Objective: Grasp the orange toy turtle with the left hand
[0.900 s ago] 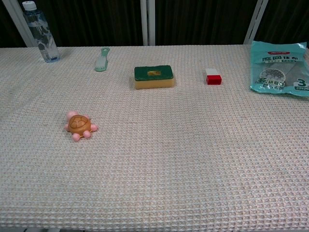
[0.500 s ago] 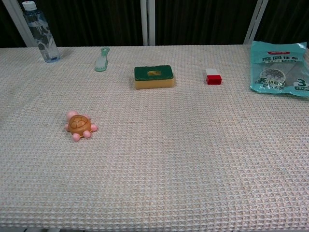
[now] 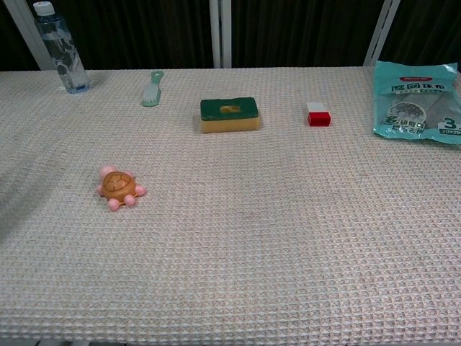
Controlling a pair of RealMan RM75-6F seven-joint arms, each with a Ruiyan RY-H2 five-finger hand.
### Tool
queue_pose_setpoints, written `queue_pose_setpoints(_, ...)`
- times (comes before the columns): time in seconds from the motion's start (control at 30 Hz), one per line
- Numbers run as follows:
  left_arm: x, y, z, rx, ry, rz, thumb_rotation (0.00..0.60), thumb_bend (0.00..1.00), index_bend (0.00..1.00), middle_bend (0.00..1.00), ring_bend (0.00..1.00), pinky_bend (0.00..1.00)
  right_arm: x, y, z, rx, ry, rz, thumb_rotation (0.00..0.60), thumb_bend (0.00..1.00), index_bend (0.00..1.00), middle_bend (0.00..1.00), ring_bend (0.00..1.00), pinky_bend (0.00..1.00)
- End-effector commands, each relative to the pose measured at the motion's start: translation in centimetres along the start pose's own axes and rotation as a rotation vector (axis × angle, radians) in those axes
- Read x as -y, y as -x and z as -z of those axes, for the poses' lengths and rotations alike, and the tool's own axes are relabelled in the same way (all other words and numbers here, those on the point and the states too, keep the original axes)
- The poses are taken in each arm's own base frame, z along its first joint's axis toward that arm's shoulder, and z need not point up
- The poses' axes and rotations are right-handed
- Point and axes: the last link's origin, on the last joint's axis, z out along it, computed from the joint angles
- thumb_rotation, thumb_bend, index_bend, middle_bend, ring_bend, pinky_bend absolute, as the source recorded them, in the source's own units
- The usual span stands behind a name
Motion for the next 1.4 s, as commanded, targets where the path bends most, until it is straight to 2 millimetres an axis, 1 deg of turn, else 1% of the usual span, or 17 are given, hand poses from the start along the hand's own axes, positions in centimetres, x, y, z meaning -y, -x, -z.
queue_pose_setpoints(0.03,-2.8,0.6,-2.9,0.018,0.082,-0.039,0.6,0.16,0.08,0.01,0.0,0.07,0.3,0.2,-0.1,0.008,-0.013,-0.005,0.6,0.08,0.0,0.0,0.0,0.0)
queue_pose_setpoints(0.1,-3.9,1.1,-3.8,0.042,0.107,-0.048,0.6,0.19,0.08,0.01,0.0,0.07,0.2,0.2,0.0,0.019,-0.012,-0.005,0.6,0.08,0.0,0.0,0.0,0.0)
queue_pose_setpoints(0.23,-5.1,2.1,-5.3,0.112,0.134,-0.09,0.6,0.22,0.09,0.01,0.0,0.07,-0.6,-0.2,-0.1,0.016,0.016,-0.003,0.6,0.09,0.0,0.0,0.0,0.0)
queue_pose_setpoints(0.3,-5.8,2.7,-6.0,0.139,0.151,-0.101,0.6,0.22,0.11,0.02,0.0,0.07,-0.9,-0.3,-0.1,0.014,0.027,-0.009,0.6,0.09,0.0,0.0,0.0,0.0)
queue_pose_setpoints(0.4,-6.7,3.7,-7.0,0.181,0.167,-0.098,0.6,0.22,0.17,0.04,0.0,0.07,-1.2,-0.3,-0.2,0.02,0.032,-0.016,0.6,0.09,0.0,0.0,0.0,0.0)
queue_pose_setpoints(0.5,-7.7,4.4,-7.6,0.196,0.194,-0.101,0.6,0.22,0.19,0.07,0.0,0.07,-1.4,-0.2,-0.3,0.024,0.033,-0.018,0.6,0.09,0.0,0.0,0.0,0.0)
queue_pose_setpoints(0.6,-8.7,5.3,-8.2,0.217,0.219,-0.103,0.6,0.22,0.19,0.09,0.0,0.07,-1.5,-0.3,-0.5,0.023,0.035,-0.021,0.6,0.09,0.0,0.0,0.0,0.0)
queue_pose_setpoints(0.8,-10.1,6.8,-9.2,0.256,0.252,-0.106,0.6,0.23,0.2,0.1,0.0,0.07,-1.8,-0.4,-0.3,0.017,0.045,-0.028,0.6,0.09,0.0,0.0,0.0,0.0)
queue_pose_setpoints(1.0,-11.2,8.2,-10.0,0.306,0.296,-0.13,0.6,0.28,0.23,0.11,0.0,0.06,-2.3,-0.7,-0.3,0.002,0.055,-0.035,0.6,0.09,0.0,0.0,0.0,0.0)
queue_pose_setpoints(1.1,-11.6,8.6,-10.4,0.318,0.311,-0.148,0.6,0.28,0.24,0.13,0.0,0.05,-2.5,-0.8,-0.2,-0.007,0.055,-0.041,0.6,0.09,0.0,0.0,0.0,0.0)
queue_pose_setpoints(1.17,-11.7,8.8,-10.6,0.321,0.313,-0.15,0.6,0.29,0.25,0.15,0.0,0.05,-2.8,-0.8,-0.2,-0.006,0.059,-0.043,0.6,0.09,0.0,0.0,0.0,0.0)
queue_pose_setpoints(1.27,-11.8,9.0,-10.8,0.323,0.311,-0.154,0.6,0.29,0.3,0.21,0.0,0.05,-3.1,-0.6,-0.2,-0.001,0.067,-0.05,0.6,0.09,0.0,0.0,0.0,0.0)
queue_pose_setpoints(1.4,-11.5,9.6,-11.1,0.339,0.299,-0.157,0.6,0.29,0.33,0.27,0.0,0.05,-3.3,-0.5,-0.3,0.004,0.068,-0.053,0.6,0.09,0.0,0.0,0.0,0.0)
